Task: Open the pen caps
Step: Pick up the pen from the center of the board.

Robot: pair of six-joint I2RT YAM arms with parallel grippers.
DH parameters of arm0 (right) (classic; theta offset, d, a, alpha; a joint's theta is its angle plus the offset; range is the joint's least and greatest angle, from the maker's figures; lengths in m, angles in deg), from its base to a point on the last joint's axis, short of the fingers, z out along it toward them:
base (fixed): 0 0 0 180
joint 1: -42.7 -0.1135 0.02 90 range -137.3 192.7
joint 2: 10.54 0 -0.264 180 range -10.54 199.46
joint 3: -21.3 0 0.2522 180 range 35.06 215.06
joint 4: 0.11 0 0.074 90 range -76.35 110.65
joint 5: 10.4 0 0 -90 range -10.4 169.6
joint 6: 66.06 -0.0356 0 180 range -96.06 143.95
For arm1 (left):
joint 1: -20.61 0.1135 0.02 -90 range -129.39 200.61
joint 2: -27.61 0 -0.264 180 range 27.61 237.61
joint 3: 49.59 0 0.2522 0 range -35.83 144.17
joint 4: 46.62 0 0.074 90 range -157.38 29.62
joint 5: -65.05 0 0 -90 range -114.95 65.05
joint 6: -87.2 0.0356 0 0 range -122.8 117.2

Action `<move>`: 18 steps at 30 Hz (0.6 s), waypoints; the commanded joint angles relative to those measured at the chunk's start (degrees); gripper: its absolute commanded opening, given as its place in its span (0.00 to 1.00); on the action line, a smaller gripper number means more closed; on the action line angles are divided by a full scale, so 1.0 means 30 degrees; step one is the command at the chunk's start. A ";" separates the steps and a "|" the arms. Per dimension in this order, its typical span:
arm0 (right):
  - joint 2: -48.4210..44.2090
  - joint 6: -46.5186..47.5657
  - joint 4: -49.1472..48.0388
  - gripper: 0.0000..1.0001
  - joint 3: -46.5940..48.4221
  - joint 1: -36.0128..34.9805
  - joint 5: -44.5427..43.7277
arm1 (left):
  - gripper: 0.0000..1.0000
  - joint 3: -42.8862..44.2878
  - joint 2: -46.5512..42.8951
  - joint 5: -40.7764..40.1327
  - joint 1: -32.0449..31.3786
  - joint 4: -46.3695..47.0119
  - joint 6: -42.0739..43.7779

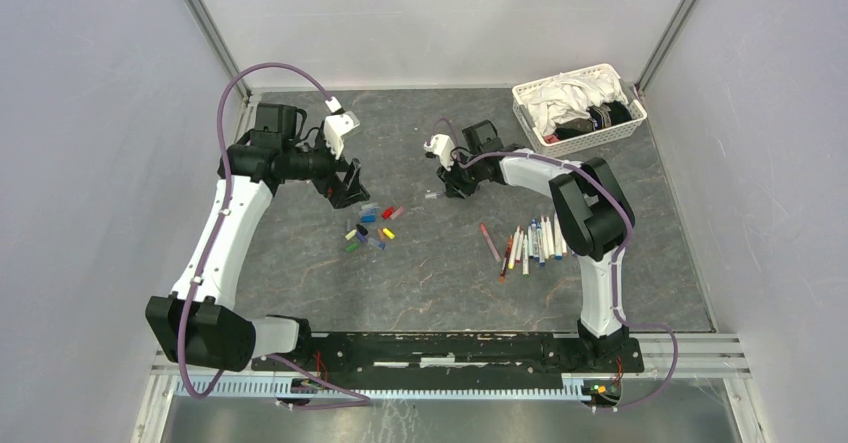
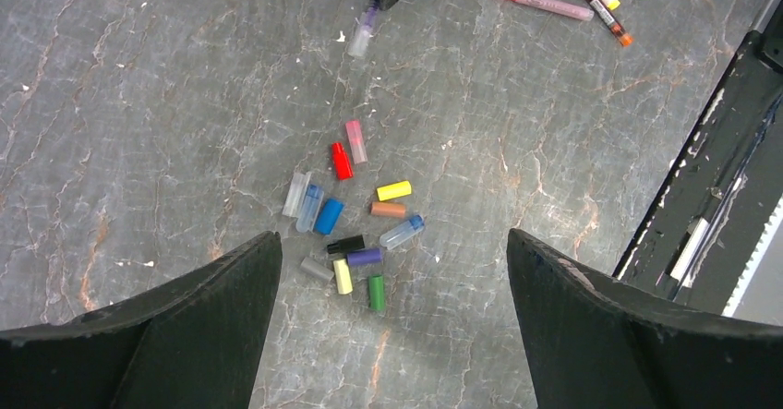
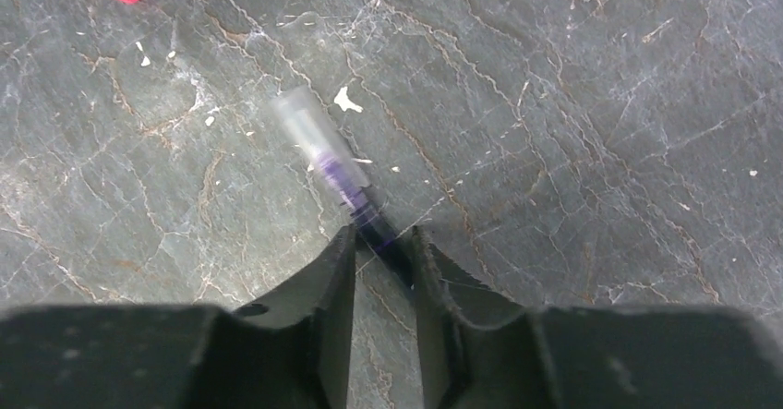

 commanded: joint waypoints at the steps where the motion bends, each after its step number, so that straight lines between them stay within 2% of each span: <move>1: -0.0152 -0.0146 -0.0585 0.28 -0.0765 0.0185 -0.1605 | 0.96 0.0672 -0.0038 0.0587 0.0122 -0.0081 0.0335; 8: -0.0613 -0.1383 -0.1749 0.00 -0.2187 0.0170 -0.0846 | 0.96 0.0644 0.0097 0.1027 0.0122 -0.0100 0.0301; 13: -0.1739 -0.3051 -0.3821 0.00 -0.3267 0.0171 0.1515 | 0.96 -0.0147 0.0195 0.1705 0.0121 -0.0129 0.0922; 18: -0.4105 -0.5992 -0.6768 0.00 -0.4681 -0.0156 0.5323 | 0.93 -0.2016 0.0420 0.2520 0.0093 -0.0133 0.3032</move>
